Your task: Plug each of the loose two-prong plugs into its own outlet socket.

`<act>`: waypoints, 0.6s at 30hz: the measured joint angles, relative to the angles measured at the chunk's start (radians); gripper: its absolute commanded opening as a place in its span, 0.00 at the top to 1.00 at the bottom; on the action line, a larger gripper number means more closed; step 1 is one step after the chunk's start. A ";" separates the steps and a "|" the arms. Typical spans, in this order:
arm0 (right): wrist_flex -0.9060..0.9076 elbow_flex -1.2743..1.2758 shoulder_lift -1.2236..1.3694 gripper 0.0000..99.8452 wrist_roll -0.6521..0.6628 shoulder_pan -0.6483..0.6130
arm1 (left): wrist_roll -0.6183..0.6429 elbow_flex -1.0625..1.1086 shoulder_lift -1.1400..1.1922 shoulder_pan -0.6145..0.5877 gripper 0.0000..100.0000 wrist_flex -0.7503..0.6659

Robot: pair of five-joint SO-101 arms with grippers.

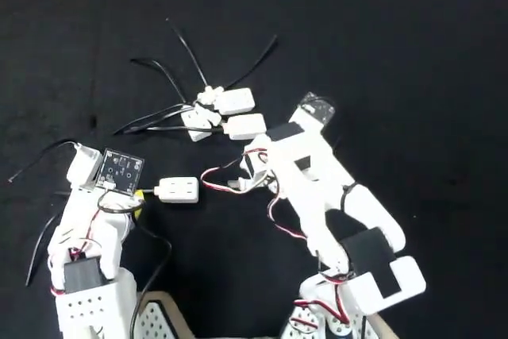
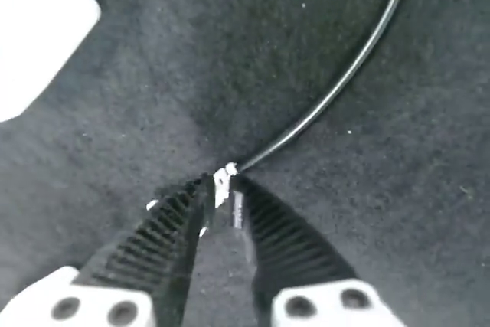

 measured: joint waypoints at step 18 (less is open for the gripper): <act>0.020 0.000 0.000 0.91 0.101 0.000 | 0.000 0.000 0.000 0.000 0.73 0.000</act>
